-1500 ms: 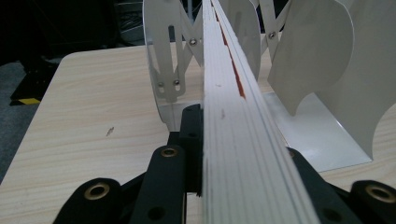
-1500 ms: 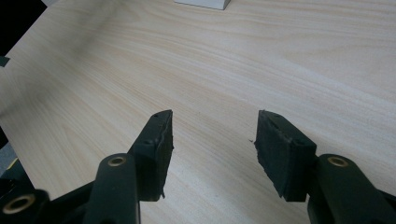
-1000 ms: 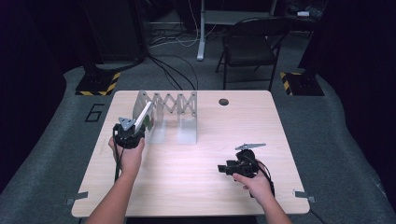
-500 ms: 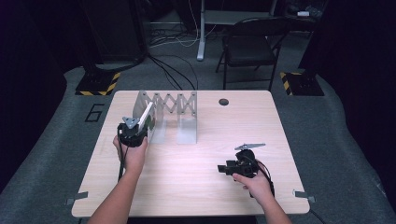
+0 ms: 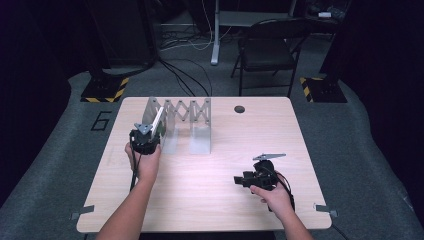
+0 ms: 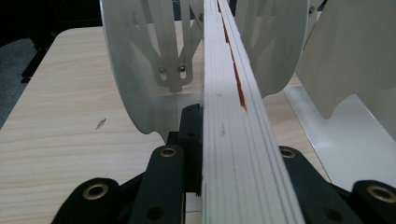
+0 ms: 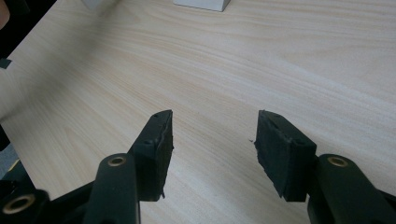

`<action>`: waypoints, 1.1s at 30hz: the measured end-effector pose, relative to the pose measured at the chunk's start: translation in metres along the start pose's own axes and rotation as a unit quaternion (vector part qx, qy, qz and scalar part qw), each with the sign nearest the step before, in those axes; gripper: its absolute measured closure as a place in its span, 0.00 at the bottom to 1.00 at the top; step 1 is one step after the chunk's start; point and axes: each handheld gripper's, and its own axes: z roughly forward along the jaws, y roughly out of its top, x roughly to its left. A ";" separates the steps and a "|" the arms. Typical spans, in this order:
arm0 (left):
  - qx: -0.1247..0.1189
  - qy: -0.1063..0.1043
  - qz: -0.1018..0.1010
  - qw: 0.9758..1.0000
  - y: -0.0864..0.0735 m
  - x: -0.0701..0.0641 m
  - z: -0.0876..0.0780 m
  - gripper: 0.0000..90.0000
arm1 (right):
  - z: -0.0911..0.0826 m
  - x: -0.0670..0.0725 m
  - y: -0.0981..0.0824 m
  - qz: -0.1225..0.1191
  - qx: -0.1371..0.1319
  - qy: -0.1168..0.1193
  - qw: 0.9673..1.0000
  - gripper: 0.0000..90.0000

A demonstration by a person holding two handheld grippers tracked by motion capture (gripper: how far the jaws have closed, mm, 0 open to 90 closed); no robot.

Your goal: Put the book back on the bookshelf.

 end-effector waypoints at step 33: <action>0.010 0.010 -0.002 1.000 -0.009 0.001 -0.001 0.70 | 0.003 0.003 0.000 -0.003 0.004 0.003 1.000 0.51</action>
